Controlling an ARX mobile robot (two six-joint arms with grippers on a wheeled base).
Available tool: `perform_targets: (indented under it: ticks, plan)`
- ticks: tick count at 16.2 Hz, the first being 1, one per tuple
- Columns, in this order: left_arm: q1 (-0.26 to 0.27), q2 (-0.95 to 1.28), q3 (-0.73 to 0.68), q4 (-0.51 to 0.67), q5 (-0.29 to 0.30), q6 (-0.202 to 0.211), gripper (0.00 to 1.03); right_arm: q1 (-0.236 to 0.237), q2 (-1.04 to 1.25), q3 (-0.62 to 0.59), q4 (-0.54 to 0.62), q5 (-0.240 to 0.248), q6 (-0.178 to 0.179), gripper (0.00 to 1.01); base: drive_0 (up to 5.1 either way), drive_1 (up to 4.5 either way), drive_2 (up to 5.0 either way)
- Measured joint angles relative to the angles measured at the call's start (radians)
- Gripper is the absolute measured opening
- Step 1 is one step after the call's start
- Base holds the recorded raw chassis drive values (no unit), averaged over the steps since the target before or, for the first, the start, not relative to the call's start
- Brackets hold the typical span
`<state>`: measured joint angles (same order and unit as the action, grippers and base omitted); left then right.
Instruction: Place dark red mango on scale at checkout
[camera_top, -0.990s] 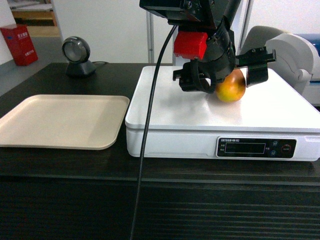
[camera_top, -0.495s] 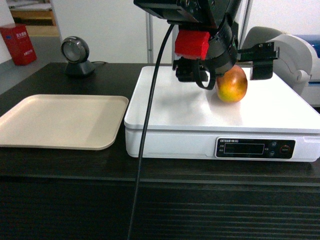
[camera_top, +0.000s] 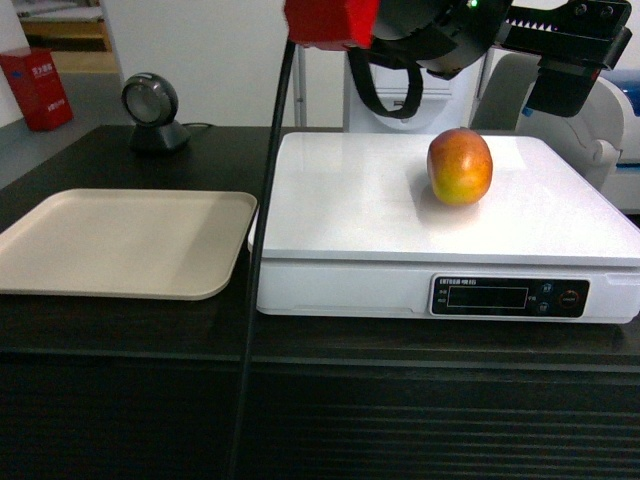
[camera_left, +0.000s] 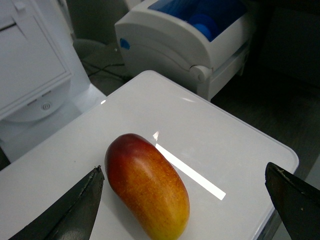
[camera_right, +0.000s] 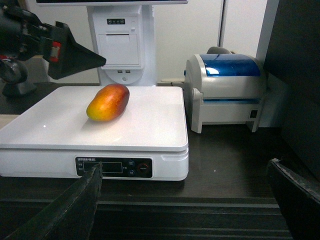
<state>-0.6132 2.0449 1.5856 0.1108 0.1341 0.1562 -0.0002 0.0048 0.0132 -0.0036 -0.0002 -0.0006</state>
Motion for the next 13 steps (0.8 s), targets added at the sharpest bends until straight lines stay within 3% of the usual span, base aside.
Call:
perform_targets:
  ticks: [1,3,4,6,8,11,13]
  plan:
    - [0.017,-0.045,-0.069,0.058,0.059,0.037,0.98,0.000,0.000,0.000,0.000,0.000,0.000,0.98,0.0,0.00,0.0]
    - [0.063,-0.112,-0.148,0.075,0.133,0.055,0.98,0.000,0.000,0.000,0.000,0.000,0.000,0.98,0.0,0.00,0.0]
    - [0.095,-0.143,-0.192,0.087,0.161,0.050,0.98,0.000,0.000,0.000,0.000,0.000,0.000,0.98,0.0,0.00,0.0]
    - [0.171,-0.205,-0.278,0.118,0.180,-0.010,0.98,0.000,0.000,0.000,0.000,0.000,0.000,0.98,0.0,0.00,0.0]
    - [0.283,-0.315,-0.378,0.158,0.087,-0.120,0.98,0.000,0.000,0.000,0.000,0.000,0.000,0.98,0.0,0.00,0.0]
    - [0.471,-0.502,-0.539,0.124,-0.055,-0.252,0.98,0.000,0.000,0.000,0.000,0.000,0.000,0.98,0.0,0.00,0.0]
    - [0.602,-0.628,-0.669,0.130,-0.121,-0.307,0.98,0.000,0.000,0.000,0.000,0.000,0.000,0.98,0.0,0.00,0.0]
